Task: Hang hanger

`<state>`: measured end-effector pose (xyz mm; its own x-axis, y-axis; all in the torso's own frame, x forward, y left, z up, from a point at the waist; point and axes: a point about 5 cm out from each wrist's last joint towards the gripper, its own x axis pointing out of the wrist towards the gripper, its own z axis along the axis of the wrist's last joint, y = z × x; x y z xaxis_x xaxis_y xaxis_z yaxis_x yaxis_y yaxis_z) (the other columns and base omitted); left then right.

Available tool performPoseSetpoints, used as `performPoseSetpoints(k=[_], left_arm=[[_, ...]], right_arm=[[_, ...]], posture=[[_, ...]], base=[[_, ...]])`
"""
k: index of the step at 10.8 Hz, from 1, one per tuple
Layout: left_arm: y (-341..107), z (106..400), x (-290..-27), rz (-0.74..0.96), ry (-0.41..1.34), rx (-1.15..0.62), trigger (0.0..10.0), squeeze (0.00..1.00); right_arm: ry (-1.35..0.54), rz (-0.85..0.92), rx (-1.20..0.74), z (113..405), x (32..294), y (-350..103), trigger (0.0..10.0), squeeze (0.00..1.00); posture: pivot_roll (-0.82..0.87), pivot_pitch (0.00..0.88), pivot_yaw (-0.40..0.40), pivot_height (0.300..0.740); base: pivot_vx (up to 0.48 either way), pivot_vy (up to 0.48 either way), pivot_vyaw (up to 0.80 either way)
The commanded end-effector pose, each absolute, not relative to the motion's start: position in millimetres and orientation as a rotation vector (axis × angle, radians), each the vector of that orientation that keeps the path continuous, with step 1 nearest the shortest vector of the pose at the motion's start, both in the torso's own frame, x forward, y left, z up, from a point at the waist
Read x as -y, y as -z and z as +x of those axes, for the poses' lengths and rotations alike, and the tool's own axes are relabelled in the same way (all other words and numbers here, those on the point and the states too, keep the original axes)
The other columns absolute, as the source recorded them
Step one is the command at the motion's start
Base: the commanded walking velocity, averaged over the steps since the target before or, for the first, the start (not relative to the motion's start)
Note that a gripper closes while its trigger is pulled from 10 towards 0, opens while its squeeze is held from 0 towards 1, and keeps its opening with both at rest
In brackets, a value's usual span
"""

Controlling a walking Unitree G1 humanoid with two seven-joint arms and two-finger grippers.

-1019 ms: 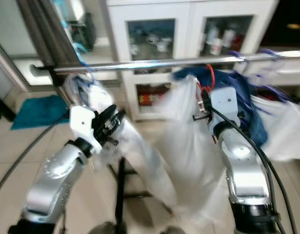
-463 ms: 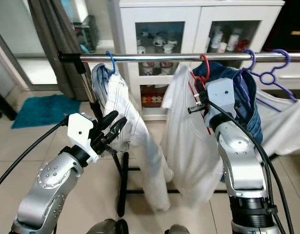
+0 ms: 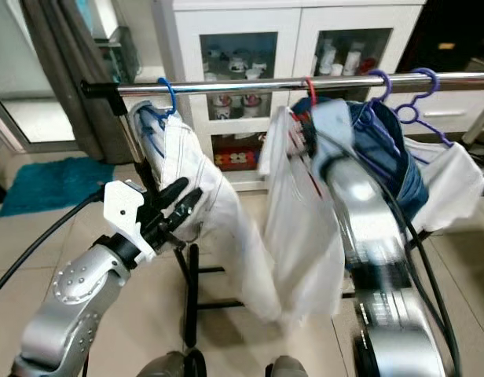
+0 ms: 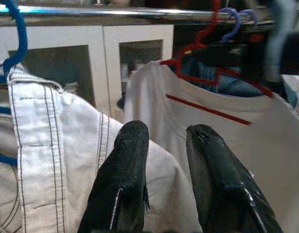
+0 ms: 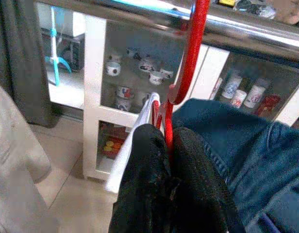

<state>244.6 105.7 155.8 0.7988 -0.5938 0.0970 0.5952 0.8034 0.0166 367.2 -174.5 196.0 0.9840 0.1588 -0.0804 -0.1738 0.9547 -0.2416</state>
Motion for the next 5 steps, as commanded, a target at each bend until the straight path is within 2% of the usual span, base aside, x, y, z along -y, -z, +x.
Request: performPoseSetpoints(k=[1, 3, 5], left_arm=[[-157.7, 242.2, -104.6, -0.008, 0.672, 0.095, 10.0, 0.00], [-162.6, 238.6, -100.5, -0.029, 0.765, 0.095, 10.0, 0.00], [-162.5, 234.7, -97.9, -0.043, 0.830, 0.067, 10.0, 0.00]], right_arm=[[-0.161, -0.254, -0.018, 374.4, 173.5, -205.7, 10.0, 0.00], [-0.150, -0.216, -0.027, 396.1, 170.1, -214.0, 10.0, 0.00], [-0.141, -0.188, -0.074, 405.7, 168.8, -211.3, 10.0, 0.00]], posture=[[-0.10, 0.070, 0.070, 0.740], [-0.09, 0.060, 0.080, 0.740], [-0.08, 0.060, 0.089, 0.740]], base=[[0.000, 0.000, 0.00], [0.000, 0.000, 0.00], [0.000, 0.000, 0.00]])
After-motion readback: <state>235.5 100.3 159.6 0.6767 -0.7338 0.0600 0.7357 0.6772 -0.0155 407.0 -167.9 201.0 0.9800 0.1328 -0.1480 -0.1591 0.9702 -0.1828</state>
